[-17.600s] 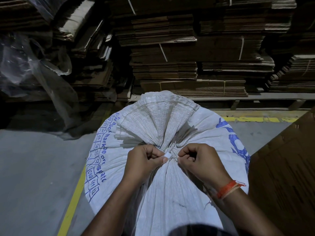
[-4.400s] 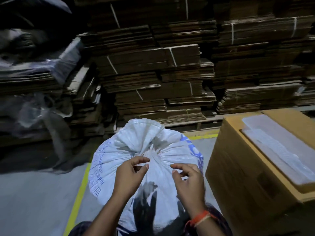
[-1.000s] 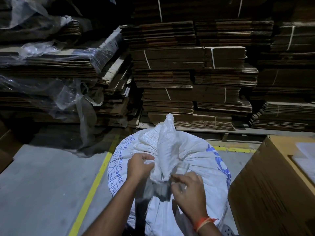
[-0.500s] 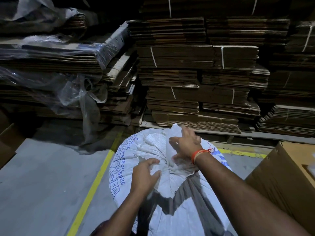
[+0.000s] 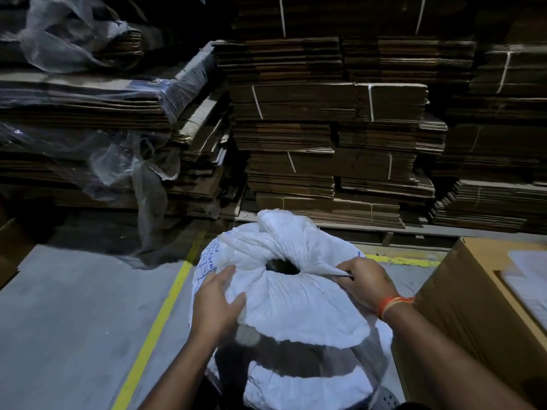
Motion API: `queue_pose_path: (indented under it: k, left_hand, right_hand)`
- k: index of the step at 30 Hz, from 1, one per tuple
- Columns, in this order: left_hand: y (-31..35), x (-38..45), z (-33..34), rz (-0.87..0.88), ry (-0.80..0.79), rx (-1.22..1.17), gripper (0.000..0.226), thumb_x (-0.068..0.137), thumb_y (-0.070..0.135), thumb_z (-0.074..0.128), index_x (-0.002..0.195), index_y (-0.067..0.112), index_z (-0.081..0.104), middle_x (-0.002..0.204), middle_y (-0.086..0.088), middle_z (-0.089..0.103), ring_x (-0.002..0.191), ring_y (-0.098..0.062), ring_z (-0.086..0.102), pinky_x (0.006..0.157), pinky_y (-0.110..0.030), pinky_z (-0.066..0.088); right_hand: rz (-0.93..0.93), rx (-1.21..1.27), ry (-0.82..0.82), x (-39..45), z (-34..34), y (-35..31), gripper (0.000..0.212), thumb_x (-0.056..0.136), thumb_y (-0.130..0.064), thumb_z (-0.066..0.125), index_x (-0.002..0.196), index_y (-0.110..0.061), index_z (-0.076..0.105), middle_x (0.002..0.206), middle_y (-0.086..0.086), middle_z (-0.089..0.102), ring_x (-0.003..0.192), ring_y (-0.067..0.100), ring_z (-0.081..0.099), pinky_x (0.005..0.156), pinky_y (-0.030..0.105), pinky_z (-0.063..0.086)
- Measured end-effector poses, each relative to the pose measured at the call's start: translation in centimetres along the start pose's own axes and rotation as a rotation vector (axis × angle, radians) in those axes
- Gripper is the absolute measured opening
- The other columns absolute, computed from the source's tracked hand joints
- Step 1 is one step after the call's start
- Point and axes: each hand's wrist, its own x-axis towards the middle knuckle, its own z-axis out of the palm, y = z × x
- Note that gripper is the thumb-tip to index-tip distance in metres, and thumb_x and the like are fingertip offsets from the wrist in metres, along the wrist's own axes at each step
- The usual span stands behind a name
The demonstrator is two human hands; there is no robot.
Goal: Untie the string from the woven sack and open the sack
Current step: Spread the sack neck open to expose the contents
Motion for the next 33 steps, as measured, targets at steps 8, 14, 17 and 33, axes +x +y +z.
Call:
queue_pose_path:
  k: [8,14,17,33]
  left_hand:
    - [1.5,-0.1,-4.8,-0.01,0.056,0.025,0.065,0.083,0.01,0.081,0.145,0.012,0.062,0.145,-0.008,0.062,0.132,-0.027,0.062,0.105,-0.033,0.046]
    - [-0.3,2.2,-5.3,-0.08,-0.009,0.115,0.069,0.084,0.01,0.079,0.149,0.008,0.056,0.151,-0.013,0.059,0.135,-0.03,0.06,0.11,-0.037,0.048]
    - [-1.6,3.4,-4.1,-0.085,-0.051,0.226,0.069,0.086,0.012,0.079,0.15,0.008,0.054,0.149,-0.016,0.058,0.131,-0.034,0.062,0.105,-0.038,0.049]
    - [2.7,6.0,2.9,-0.015,-0.107,0.422,0.042,0.1,0.037,0.058,0.142,0.034,0.061,0.135,-0.014,0.057,0.116,-0.032,0.066,0.095,-0.039,0.052]
  right_hand:
    - [0.098,-0.093,-0.069,-7.5,-0.2,-2.4,0.033,0.095,-0.033,0.057,0.067,-0.018,0.064,0.066,0.001,0.062,0.068,0.021,0.059,0.048,0.024,0.029]
    - [0.136,-0.043,-0.135,-11.2,2.8,-4.2,0.046,0.094,-0.04,0.059,0.056,-0.019,0.046,0.056,-0.002,0.048,0.063,0.019,0.051,0.047,0.02,0.024]
    - [0.149,-0.037,-0.161,-11.2,4.4,-5.0,0.042,0.092,-0.04,0.058,0.058,-0.019,0.044,0.058,-0.004,0.043,0.067,0.02,0.05,0.051,0.027,0.03]
    - [0.044,0.157,0.226,2.9,1.7,-0.6,0.01,0.092,-0.022,0.073,0.101,-0.024,0.077,0.118,0.005,0.062,0.116,0.026,0.056,0.096,0.034,0.044]
